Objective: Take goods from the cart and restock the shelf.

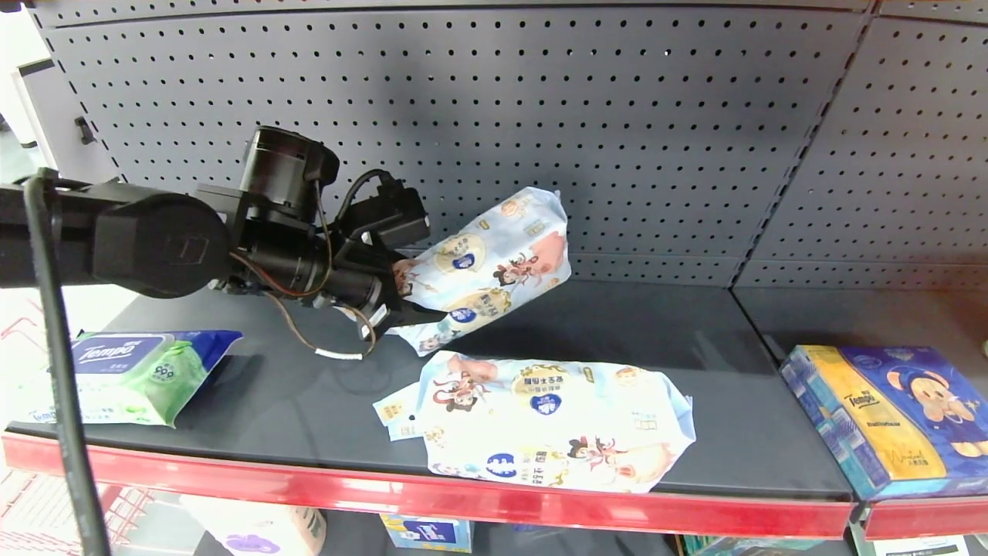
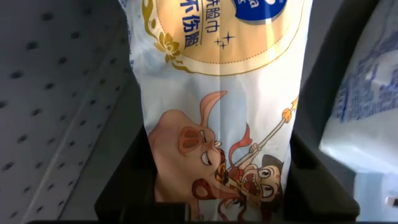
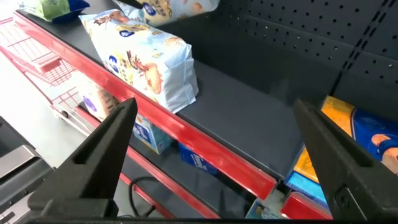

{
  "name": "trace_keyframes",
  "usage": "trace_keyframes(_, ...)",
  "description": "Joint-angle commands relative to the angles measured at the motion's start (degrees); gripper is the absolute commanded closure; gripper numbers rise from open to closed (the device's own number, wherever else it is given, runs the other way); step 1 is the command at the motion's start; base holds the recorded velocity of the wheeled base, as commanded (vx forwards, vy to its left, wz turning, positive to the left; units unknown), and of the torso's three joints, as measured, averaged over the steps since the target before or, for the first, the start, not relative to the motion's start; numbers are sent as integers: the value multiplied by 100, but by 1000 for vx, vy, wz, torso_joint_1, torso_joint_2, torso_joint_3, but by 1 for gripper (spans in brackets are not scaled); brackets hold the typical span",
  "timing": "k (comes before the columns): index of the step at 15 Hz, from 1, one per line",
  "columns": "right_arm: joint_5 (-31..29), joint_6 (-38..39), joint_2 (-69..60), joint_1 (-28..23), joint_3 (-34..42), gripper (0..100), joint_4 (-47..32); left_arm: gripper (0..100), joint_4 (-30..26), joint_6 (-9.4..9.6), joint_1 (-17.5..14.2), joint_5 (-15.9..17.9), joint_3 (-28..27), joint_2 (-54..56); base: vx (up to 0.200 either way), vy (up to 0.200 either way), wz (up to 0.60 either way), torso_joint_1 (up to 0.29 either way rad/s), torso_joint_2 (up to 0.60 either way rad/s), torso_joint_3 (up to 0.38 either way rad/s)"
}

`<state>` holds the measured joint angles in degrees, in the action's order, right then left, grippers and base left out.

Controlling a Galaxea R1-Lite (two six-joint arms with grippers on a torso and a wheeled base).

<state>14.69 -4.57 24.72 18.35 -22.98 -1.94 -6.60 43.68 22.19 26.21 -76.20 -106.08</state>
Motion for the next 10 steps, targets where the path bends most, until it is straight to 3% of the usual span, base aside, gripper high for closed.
trace_keyframes(1, -1, 18, 41, 2, 4, 0, 0, 100, 9, 0, 93, -2, -9, -114, 0, 0, 0, 0, 0, 0)
trace_keyframes(10, -45, 35, 33, 2, 39, 0, 0, 100, 9, 0, 313, -11, -79, -308, 0, 0, 0, 0, 0, 0)
